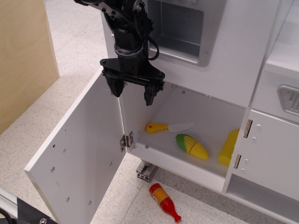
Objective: Close low fridge
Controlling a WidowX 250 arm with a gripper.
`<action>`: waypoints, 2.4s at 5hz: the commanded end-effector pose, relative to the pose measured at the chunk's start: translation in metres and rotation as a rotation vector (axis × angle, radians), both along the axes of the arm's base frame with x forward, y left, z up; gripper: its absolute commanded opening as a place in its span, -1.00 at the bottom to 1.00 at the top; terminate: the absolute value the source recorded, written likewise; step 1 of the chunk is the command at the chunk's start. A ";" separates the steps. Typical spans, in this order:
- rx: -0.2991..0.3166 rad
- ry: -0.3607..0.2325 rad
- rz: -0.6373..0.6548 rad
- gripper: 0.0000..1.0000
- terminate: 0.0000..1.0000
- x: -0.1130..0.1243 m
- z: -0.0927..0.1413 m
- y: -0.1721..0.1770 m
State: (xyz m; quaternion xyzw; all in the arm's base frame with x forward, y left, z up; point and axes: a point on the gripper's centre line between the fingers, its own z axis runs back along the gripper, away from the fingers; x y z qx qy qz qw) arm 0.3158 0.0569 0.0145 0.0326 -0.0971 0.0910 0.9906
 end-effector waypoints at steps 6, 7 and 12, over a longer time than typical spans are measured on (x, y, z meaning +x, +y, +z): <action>-0.030 0.011 0.001 1.00 -1.00 -0.094 0.053 0.058; -0.021 0.038 0.016 1.00 -1.00 -0.106 0.040 0.059; 0.014 0.006 0.137 1.00 -1.00 -0.066 -0.014 0.008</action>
